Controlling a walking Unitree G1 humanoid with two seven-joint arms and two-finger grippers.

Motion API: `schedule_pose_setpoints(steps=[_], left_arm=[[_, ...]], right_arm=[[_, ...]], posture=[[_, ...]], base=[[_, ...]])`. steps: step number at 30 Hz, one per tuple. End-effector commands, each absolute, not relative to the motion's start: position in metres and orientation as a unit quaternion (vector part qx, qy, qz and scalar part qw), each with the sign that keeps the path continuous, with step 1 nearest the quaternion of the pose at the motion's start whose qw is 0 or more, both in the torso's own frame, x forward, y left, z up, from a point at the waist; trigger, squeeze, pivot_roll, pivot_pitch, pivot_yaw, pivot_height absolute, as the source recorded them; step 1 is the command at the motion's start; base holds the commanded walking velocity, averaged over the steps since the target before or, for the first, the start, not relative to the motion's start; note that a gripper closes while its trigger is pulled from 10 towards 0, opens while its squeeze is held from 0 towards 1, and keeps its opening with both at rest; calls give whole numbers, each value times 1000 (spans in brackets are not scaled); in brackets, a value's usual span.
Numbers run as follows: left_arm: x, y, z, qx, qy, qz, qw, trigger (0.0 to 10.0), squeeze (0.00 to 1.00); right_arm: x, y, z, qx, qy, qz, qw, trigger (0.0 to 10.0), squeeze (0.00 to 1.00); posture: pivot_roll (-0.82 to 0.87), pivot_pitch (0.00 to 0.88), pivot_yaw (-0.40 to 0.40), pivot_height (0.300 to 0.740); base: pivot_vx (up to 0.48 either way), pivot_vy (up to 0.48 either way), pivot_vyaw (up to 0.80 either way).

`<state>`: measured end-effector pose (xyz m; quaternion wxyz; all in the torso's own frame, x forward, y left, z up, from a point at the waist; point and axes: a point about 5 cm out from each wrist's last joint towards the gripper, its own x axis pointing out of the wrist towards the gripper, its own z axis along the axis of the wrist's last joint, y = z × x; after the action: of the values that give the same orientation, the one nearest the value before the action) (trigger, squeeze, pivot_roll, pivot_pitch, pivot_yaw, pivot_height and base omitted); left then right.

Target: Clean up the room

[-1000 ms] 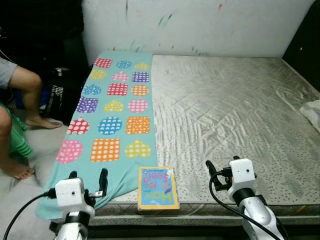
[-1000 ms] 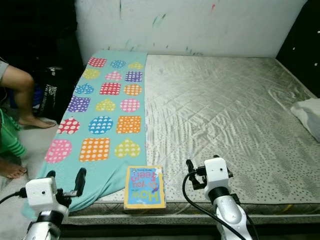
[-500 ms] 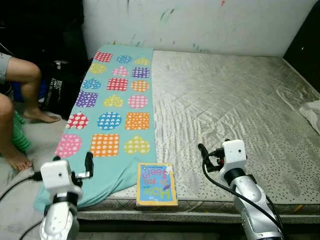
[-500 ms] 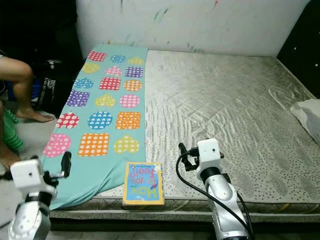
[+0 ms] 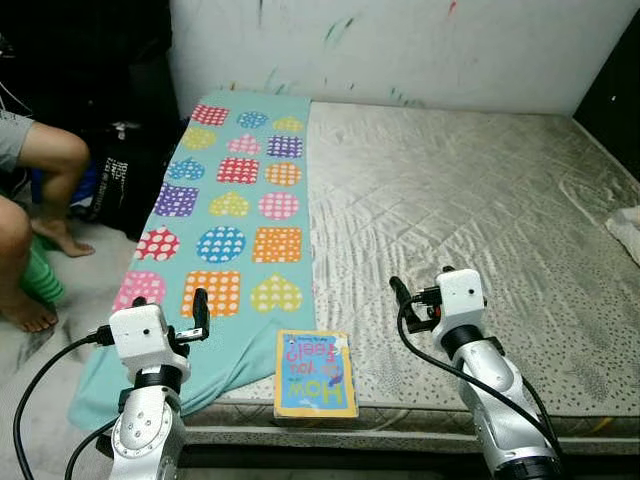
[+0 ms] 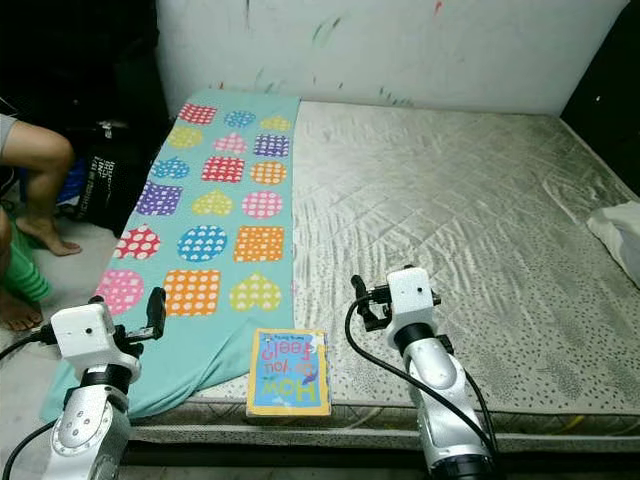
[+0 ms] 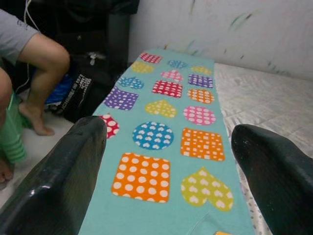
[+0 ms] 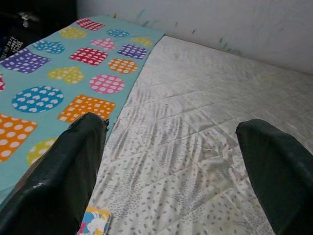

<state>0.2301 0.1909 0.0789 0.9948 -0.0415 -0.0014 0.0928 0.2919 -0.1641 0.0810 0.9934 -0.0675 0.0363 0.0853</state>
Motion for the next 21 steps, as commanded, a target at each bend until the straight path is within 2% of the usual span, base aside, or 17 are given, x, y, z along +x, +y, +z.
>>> schedule_pose_setpoints(steps=[1, 7, 14, 21], left_arm=[[223, 197, 81, -43, 6, 96, 994, 10000, 0], [210, 205, 88, -43, 10, 109, 993, 10000, 0], [208, 202, 95, -45, 14, 99, 994, 10000, 0], [211, 200, 99, -53, 16, 91, 994, 10000, 0]], right_arm=[[288, -174, 84, -67, 40, 69, 995, 10000, 0], [274, -183, 87, -76, 48, 65, 994, 10000, 0], [265, -196, 86, -81, 64, 53, 993, 10000, 0], [262, -191, 88, -79, 65, 59, 993, 10000, 0]], posture=[[83, 115, -42, 740], [72, 214, -43, 740], [73, 258, -42, 740], [66, 277, -43, 740]], base=[[0, 0, 0], [0, 0, 0], [0, 0, 0], [0, 0, 0]])
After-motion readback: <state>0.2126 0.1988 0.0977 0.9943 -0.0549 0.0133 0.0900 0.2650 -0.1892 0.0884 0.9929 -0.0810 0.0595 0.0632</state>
